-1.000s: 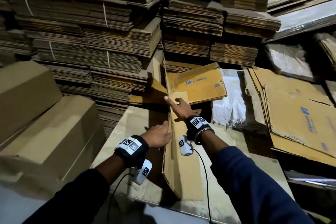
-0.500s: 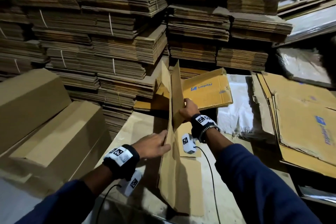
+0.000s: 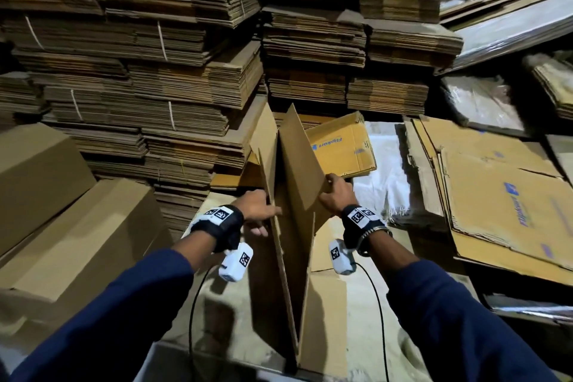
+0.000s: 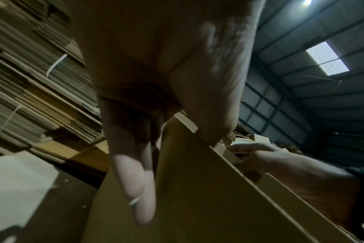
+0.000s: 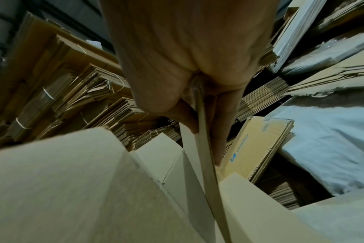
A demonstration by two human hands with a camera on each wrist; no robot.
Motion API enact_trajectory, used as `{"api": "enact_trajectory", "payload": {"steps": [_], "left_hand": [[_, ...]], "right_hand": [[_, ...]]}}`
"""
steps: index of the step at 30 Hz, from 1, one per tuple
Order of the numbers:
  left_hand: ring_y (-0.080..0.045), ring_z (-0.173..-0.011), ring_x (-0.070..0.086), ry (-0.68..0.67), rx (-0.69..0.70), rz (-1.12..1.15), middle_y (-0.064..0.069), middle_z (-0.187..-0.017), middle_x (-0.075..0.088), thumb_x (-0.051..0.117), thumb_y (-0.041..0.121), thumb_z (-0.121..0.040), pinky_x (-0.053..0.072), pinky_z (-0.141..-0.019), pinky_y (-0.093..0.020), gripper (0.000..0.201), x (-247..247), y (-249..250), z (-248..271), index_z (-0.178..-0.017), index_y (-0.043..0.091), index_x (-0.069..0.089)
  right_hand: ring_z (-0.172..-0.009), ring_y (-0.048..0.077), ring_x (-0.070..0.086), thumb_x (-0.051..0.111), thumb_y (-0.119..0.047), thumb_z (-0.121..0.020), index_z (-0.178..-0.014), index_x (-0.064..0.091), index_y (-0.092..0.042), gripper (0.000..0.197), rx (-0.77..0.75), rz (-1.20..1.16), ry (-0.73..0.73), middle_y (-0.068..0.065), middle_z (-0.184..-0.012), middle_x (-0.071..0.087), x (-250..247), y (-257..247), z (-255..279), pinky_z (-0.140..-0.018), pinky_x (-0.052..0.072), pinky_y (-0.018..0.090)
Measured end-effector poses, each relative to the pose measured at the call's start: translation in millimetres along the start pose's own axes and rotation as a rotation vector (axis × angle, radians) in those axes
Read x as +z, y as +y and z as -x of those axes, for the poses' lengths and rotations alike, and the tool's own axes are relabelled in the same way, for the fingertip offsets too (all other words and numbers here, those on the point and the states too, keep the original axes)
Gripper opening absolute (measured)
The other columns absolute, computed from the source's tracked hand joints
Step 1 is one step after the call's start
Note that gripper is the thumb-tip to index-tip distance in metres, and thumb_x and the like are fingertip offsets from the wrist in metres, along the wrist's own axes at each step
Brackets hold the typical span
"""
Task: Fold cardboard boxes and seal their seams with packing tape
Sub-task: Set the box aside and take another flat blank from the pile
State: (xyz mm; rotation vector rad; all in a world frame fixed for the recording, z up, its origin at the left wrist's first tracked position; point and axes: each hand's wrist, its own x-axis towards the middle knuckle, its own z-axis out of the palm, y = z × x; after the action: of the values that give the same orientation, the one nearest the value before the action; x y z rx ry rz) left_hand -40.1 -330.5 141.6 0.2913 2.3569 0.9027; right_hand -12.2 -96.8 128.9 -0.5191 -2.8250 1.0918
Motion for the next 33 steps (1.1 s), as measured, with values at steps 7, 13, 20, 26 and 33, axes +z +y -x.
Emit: {"api": "enact_trajectory", "payload": {"steps": [7, 13, 20, 26, 33], "left_hand": [[-0.035, -0.079, 0.077, 0.165, -0.006, -0.094, -0.018, -0.101, 0.071, 0.059, 0.008, -0.097, 0.065, -0.071, -0.048, 0.018, -19, -31, 12, -0.112, 0.0, 0.061], [-0.028, -0.088, 0.07, 0.369, 0.048, -0.244, -0.012, -0.104, 0.072, 0.067, 0.016, -0.095, 0.061, -0.078, -0.037, 0.015, -83, -78, 15, -0.107, 0.007, 0.068], [-0.034, -0.095, 0.069, 0.444, 0.084, -0.291, -0.016, -0.109, 0.071, 0.063, 0.012, -0.097, 0.053, -0.073, -0.035, 0.024, -107, -114, -26, -0.12, 0.006, 0.063], [-0.045, -0.126, 0.056, 0.415, 0.179, -0.366, -0.023, -0.14, 0.061, 0.061, 0.027, -0.102, 0.045, -0.105, -0.047, 0.049, -106, -121, -64, -0.146, 0.01, 0.05], [-0.042, -0.157, 0.013, 0.215, 0.245, -0.842, -0.016, -0.173, 0.01, 0.056, 0.071, -0.093, 0.031, -0.12, -0.062, 0.078, -82, -164, -42, -0.158, 0.032, 0.039]], "right_hand": [[-0.125, 0.044, 0.055, 0.071, -0.016, -0.09, -0.162, 0.023, -0.022, 0.087, 0.009, 0.159, -0.008, 0.026, -0.141, 0.053, -11, -1, 12, -0.105, 0.049, 0.053], [-0.125, 0.037, 0.059, 0.072, -0.011, -0.091, -0.158, 0.035, -0.015, 0.077, 0.025, 0.241, -0.111, 0.019, -0.142, 0.059, -23, -8, 46, -0.105, 0.05, 0.04], [-0.086, 0.022, 0.063, 0.072, -0.01, -0.09, -0.135, 0.05, -0.01, 0.05, 0.229, 0.221, -0.254, 0.008, -0.107, 0.063, -21, 27, 107, -0.054, 0.05, 0.022], [-0.086, 0.034, 0.068, 0.07, -0.007, -0.086, -0.125, 0.049, -0.009, 0.044, 0.384, 0.051, -0.144, 0.019, -0.109, 0.066, -19, 69, 142, -0.058, 0.059, 0.038], [-0.141, 0.037, 0.046, 0.063, 0.001, -0.09, -0.166, 0.0, -0.019, 0.101, 0.18, 0.444, -0.146, 0.022, -0.16, 0.038, -7, 112, 160, -0.108, 0.041, 0.044]]}}
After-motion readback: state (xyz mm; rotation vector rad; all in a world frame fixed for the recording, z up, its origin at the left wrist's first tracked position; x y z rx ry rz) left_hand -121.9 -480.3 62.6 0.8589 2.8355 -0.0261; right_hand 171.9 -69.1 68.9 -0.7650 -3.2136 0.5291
